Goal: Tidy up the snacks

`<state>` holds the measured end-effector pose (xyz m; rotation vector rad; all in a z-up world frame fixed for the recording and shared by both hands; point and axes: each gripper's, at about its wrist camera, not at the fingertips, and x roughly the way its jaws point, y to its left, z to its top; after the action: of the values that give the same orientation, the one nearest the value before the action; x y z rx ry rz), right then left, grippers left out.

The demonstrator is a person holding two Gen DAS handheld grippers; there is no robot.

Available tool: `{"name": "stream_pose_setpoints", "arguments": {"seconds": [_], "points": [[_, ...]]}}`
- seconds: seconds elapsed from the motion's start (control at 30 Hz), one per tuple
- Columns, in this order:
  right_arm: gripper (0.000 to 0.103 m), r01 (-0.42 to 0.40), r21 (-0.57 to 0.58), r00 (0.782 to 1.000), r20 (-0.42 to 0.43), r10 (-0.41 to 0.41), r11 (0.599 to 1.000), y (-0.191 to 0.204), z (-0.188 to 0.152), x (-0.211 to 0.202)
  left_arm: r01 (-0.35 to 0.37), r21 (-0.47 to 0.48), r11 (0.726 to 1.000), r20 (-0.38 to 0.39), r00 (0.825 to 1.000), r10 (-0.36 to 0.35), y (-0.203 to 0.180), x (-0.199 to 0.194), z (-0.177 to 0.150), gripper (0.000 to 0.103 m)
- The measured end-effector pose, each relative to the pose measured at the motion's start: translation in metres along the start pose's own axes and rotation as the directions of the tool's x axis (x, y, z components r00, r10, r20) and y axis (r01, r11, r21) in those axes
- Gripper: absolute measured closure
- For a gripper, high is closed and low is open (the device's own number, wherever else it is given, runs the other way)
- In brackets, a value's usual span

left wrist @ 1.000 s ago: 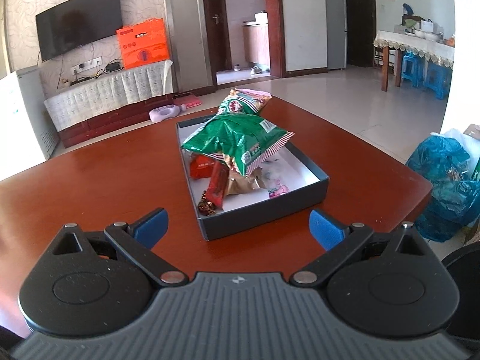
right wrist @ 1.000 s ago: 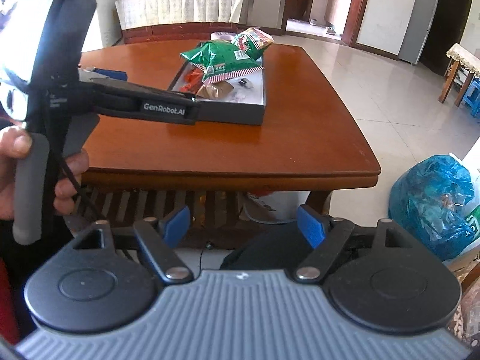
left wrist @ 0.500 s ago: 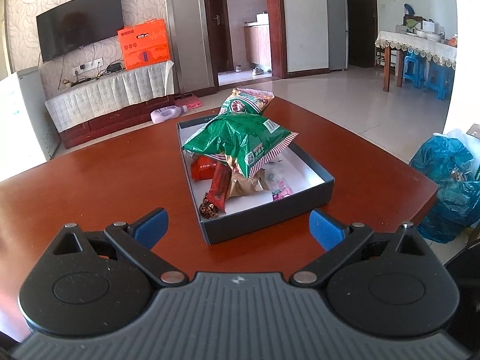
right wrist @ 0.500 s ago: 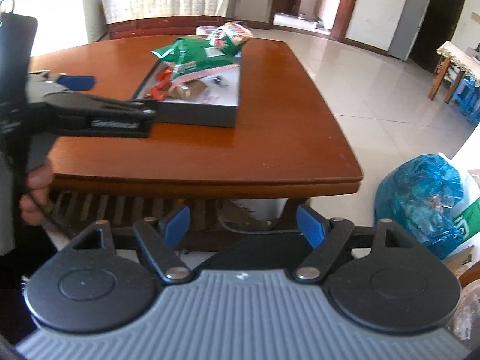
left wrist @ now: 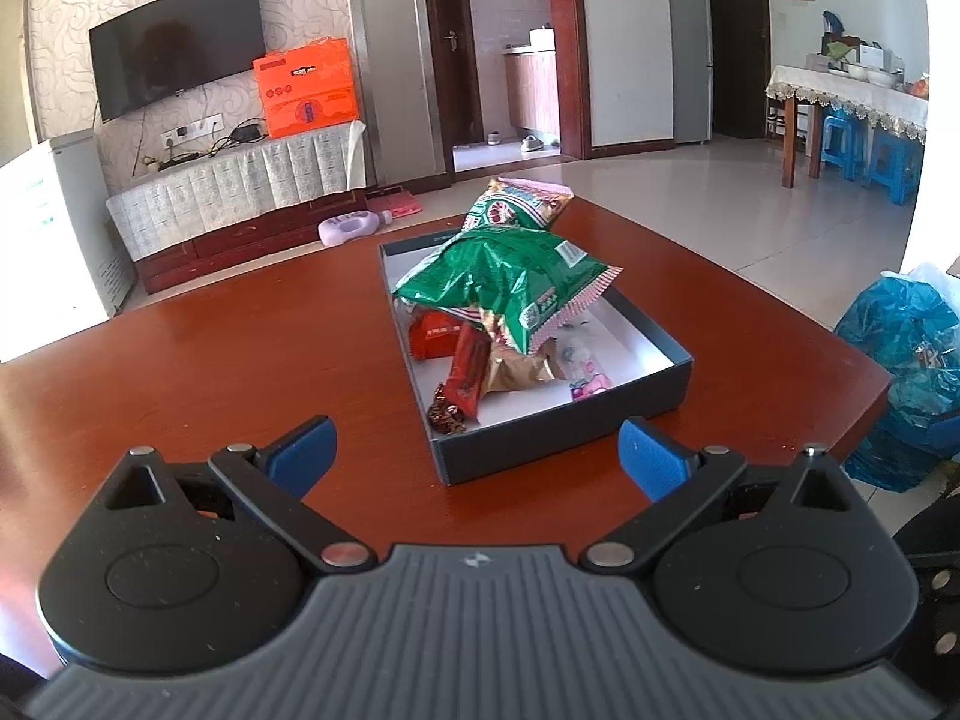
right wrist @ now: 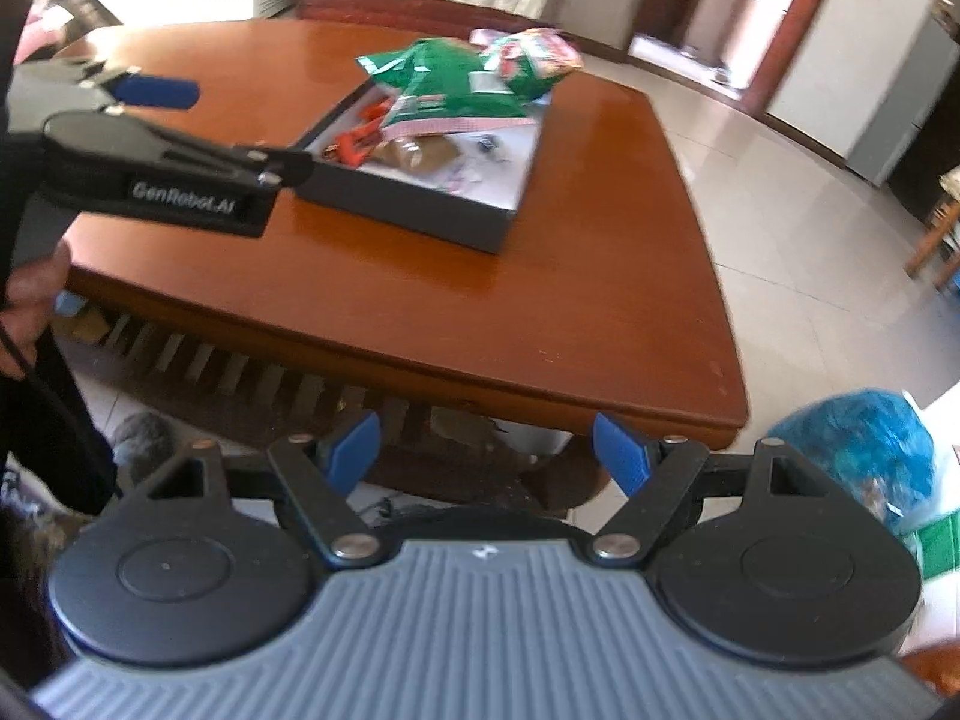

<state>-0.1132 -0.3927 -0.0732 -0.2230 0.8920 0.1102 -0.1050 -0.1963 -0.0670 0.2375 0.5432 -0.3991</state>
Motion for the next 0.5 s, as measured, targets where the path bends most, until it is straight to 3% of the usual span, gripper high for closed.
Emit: {"name": "stream_pose_setpoints", "arguments": {"seconds": [0.5], "points": [[0.023,-0.085,-0.066,0.996,0.019,0.087,0.994,0.007,0.019,0.009,-0.027,-0.01,1.0,-0.012,1.0,0.027,0.01,-0.01,-0.005,0.001]]}}
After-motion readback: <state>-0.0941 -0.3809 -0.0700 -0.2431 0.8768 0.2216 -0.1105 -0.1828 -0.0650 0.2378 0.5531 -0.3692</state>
